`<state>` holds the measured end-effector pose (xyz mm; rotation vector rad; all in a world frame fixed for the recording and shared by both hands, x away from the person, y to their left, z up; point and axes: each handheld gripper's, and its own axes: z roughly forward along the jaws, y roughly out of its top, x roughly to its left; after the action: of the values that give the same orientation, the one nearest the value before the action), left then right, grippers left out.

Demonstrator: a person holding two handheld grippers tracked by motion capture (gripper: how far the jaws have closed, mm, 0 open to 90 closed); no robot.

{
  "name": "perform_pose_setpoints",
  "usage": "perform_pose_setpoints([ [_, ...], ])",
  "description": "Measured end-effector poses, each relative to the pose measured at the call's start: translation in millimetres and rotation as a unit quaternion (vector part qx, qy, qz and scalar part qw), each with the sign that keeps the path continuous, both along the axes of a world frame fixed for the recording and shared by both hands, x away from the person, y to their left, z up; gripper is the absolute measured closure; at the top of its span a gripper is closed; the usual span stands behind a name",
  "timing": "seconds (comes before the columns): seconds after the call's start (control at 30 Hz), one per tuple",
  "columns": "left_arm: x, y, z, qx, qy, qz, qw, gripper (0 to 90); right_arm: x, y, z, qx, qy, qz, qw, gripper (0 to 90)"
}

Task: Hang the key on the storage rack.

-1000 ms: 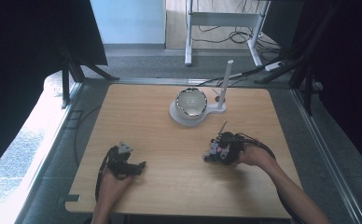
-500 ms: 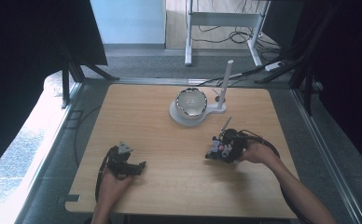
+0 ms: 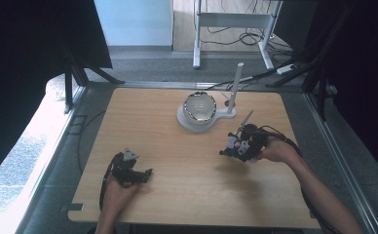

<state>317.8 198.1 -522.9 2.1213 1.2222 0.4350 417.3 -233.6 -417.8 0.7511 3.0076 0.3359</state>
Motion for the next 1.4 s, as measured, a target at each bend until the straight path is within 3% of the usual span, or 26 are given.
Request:
perform_pose_setpoints([
  [0.5,0.2,0.2,0.0,0.001,-0.001,-0.001,1.0000,5.1,17.7,-22.3,35.3,0.022,-0.015,-0.040,0.9988,39.2],
  [0.77,0.2,0.2,0.0,0.001,-0.001,-0.001,1.0000,5.1,31.1,-32.3,53.7,0.021,-0.021,-0.063,0.9976,39.2],
  [1.4,0.2,0.0,-0.1,0.000,-0.001,0.000,1.0000,5.1,66.7,-57.4,93.1,0.035,-0.041,-0.122,0.9911,39.2],
])
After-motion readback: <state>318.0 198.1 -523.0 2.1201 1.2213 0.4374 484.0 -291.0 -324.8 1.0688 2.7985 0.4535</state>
